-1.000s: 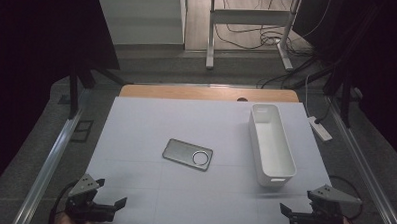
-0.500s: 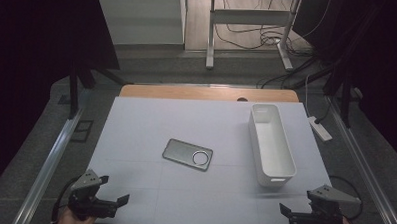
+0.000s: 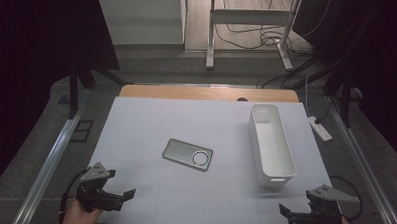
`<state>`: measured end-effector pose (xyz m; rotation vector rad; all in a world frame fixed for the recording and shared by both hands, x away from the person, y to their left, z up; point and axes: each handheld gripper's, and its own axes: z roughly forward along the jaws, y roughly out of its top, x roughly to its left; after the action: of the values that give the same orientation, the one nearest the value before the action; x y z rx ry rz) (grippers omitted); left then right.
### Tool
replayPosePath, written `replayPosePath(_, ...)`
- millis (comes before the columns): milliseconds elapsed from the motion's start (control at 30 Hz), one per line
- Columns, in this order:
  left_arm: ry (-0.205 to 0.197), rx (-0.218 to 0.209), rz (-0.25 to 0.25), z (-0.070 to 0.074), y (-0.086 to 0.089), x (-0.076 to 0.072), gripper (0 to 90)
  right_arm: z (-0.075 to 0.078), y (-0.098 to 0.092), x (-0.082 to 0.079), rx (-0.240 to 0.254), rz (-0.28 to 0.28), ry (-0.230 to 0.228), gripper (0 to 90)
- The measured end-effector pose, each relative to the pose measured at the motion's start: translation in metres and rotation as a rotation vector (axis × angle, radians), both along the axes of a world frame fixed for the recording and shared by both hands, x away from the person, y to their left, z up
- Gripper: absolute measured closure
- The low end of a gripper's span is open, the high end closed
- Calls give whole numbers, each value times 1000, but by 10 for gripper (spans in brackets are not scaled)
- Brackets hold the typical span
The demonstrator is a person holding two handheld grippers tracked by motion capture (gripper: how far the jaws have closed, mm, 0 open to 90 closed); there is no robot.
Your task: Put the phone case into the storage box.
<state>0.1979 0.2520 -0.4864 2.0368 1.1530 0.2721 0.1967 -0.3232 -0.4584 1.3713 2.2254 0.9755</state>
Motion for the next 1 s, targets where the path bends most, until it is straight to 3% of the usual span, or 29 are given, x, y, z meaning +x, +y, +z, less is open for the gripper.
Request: replayPosePath(1000, 2, 37, -71, 7, -22, 43, 0, 0, 1, 0, -3, 4, 6, 0)
